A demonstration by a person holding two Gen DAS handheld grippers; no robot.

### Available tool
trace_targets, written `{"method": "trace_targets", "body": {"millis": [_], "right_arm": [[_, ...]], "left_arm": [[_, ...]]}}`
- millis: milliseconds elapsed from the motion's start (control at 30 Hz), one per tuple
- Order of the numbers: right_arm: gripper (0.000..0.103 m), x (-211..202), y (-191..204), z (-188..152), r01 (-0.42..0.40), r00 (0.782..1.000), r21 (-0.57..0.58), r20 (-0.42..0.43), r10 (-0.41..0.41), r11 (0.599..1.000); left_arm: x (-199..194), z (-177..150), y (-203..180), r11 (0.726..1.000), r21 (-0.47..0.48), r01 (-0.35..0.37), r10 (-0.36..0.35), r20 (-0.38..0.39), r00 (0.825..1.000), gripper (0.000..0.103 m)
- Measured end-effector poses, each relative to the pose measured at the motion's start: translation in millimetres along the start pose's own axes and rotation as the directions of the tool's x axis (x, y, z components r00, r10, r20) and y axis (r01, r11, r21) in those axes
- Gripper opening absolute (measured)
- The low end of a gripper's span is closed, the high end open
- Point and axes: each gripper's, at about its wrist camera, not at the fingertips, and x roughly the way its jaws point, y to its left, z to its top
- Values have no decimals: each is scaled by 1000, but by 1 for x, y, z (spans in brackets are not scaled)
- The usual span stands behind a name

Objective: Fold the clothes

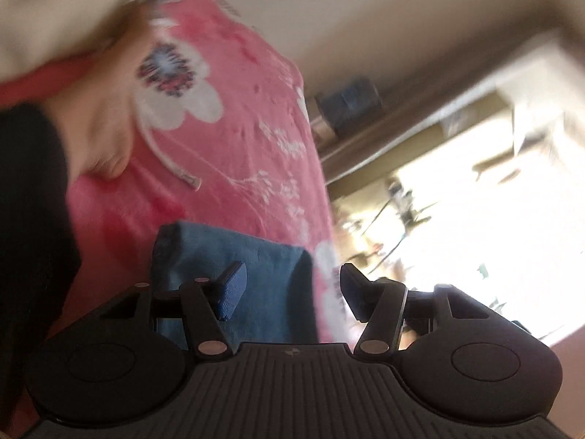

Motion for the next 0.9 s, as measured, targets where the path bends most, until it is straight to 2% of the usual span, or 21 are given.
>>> {"method": "trace_targets", "body": {"millis": [67,100,200,267,333,433,500,833,867,900], "right_arm": [[11,1,24,-8,9,999,-184,-34,-16,983],[11,7,35,-14,7,998,-261,-53,-21,965],[8,42,38,-33,43,990,-348,-110,-86,937],[0,67,33,-46,69,980,-378,-148,-134,923],[0,79,16,-53,74,975,-336,-172,-139,939],[0,64,20,-41,38,986,-323,-139,-88,946],[0,58,28,-31,27,993,-354,-97,-66,935],[4,75,-5,-20,210,964,-208,-117,-238,955],[4,72,-6,-21,212,963,-205,-123,-240,956],[4,59,-3,-28,172,968,-229,-138,-207,958]], "left_arm": [[19,0,-8,991,98,-87,86,15,996,57],[26,0,-10,984,137,-117,114,34,993,57],[55,0,-7,947,243,-212,208,43,977,54],[71,-4,0,931,276,-238,242,20,970,50],[78,-4,5,928,274,-252,259,10,966,50],[79,-2,7,932,267,-244,251,8,968,52],[81,-3,9,933,265,-245,253,4,967,52],[102,4,16,929,263,-261,286,-61,956,55],[104,4,17,929,265,-259,285,-66,956,56],[105,5,19,929,266,-256,284,-71,956,56]]}}
